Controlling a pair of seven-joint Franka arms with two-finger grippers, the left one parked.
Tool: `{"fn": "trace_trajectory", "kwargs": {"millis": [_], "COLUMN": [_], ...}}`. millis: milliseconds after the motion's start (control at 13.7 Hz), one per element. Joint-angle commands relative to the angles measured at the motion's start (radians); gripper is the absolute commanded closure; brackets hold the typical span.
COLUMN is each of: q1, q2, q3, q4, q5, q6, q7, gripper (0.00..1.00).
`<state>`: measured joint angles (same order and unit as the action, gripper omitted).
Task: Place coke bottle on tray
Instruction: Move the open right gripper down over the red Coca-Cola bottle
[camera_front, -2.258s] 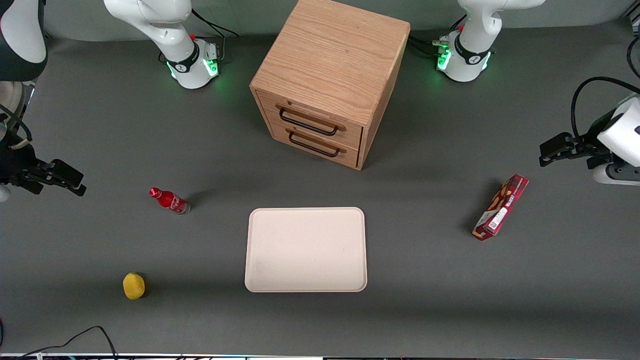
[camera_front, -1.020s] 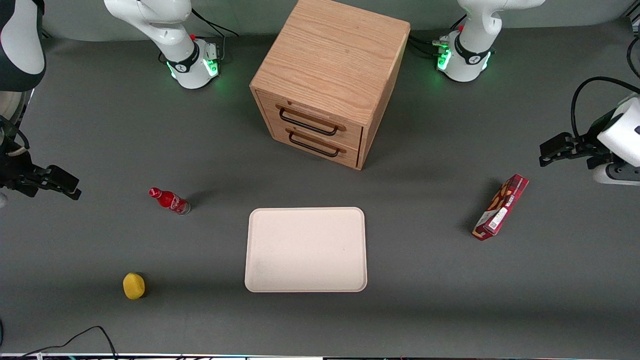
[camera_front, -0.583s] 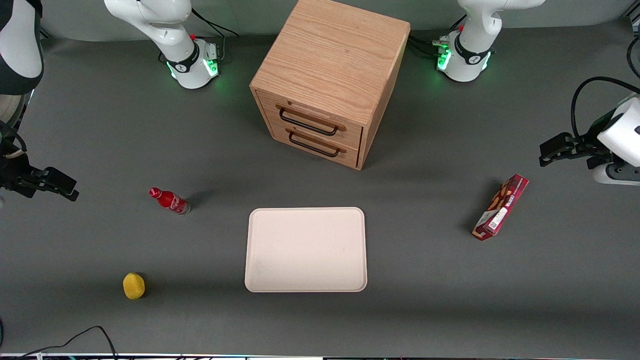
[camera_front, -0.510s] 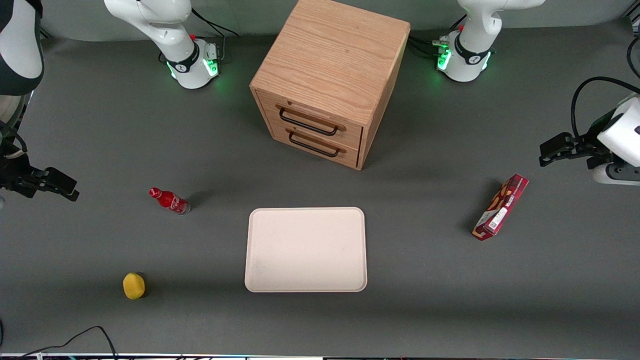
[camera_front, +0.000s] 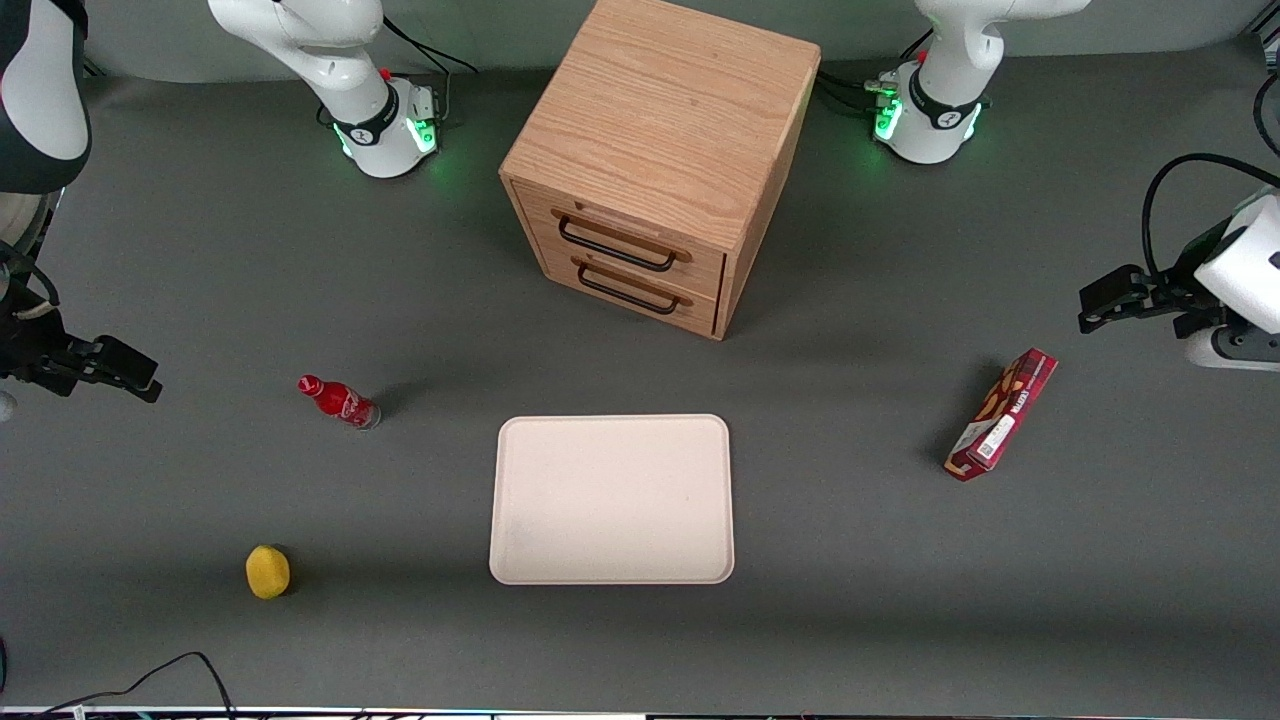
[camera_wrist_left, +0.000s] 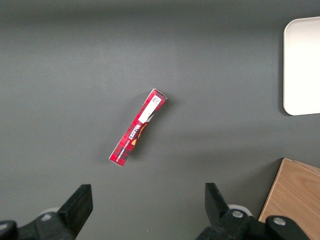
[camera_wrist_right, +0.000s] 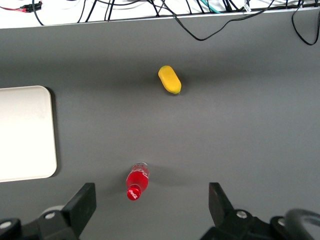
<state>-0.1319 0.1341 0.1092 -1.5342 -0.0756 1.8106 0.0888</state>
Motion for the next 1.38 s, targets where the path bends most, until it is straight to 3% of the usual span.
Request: {"fn": "trace_trajectory", "kwargs": {"millis": [0,437,801,1311], "q1": [-0.002,0.003,-0.002,0.001], "q2": [-0.004,0.024,0.01,0.001], "q3": [0.006,0.009,0.012,0.044], "q4": [-0.004,-0.035,-0.196,-0.403], "q5": [-0.004,0.0,0.079,0.08], "q6": [0.001,0.015,0.168,0.317], "q7": [-0.015,0.002,-0.011,-0.027], "gripper": [0.0,0.0,0.0,0.0]}}
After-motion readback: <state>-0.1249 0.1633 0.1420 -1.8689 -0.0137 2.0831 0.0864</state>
